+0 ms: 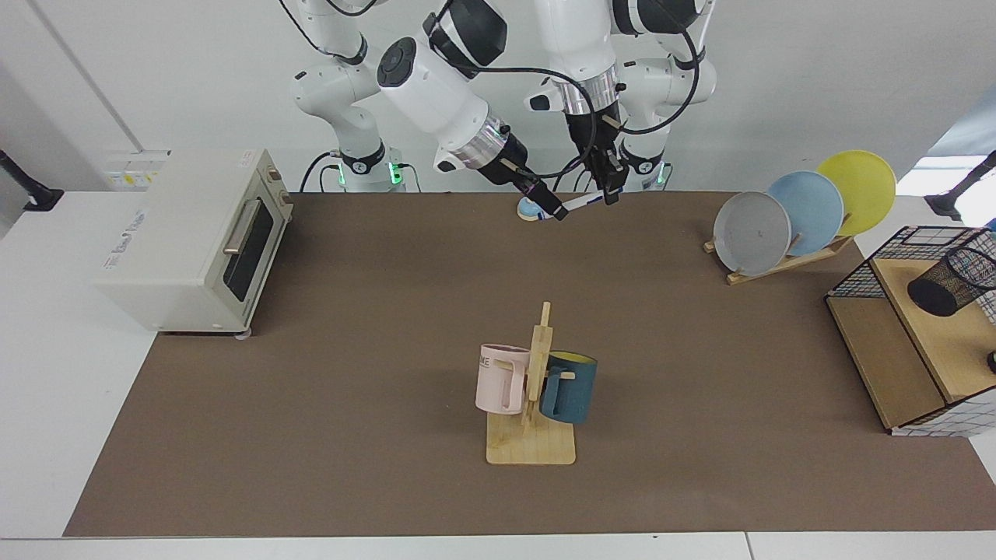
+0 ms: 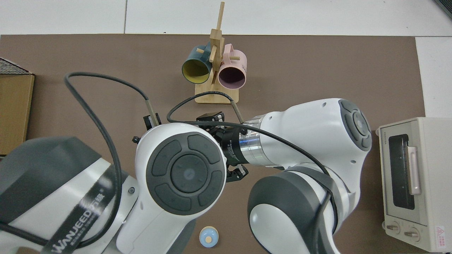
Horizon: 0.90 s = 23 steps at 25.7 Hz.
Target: Put markers into pen holder
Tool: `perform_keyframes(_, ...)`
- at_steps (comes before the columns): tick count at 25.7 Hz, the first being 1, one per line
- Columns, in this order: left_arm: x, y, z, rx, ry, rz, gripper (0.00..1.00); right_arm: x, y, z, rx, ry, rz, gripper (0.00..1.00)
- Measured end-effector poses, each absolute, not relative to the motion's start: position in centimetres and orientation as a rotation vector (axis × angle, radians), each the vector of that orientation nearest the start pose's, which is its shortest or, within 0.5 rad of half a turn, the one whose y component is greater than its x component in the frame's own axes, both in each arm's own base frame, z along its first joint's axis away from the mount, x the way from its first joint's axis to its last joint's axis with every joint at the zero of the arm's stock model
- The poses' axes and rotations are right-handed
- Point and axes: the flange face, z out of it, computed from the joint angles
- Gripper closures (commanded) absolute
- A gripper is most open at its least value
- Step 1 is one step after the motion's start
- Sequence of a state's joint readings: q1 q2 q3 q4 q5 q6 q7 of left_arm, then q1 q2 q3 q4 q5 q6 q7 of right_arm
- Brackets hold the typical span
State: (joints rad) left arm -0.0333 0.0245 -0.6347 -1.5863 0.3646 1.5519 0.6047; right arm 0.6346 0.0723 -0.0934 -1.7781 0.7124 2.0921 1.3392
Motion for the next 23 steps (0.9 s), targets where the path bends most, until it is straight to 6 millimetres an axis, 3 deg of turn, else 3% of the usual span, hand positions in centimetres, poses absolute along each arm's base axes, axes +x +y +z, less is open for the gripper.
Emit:
perform_keyframes(9, 46.7, -30.8, 61.0, -2.247, 1.647, 0.063, 1.00, 51.7, 31.6, 55.5, -2.096, 1.379, 0.531, 0.00)
perform_keyframes(15, 46.7, -30.8, 61.0, -2.249, 1.644, 0.063, 1.00, 51.9, 31.0, 55.8, -2.088, 1.384, 0.523, 0.00)
perform_keyframes(19, 46.8, -30.7, 60.9, -2.251, 1.641, 0.066, 1.00, 51.7, 30.1, 56.4, -2.216, 1.263, 0.420, 0.00)
perform_keyframes(23, 47.0, -30.2, 60.7, -2.258, 1.629, 0.082, 1.00, 51.8, 28.0, 57.1, -2.398, 1.100, 0.256, 0.00)
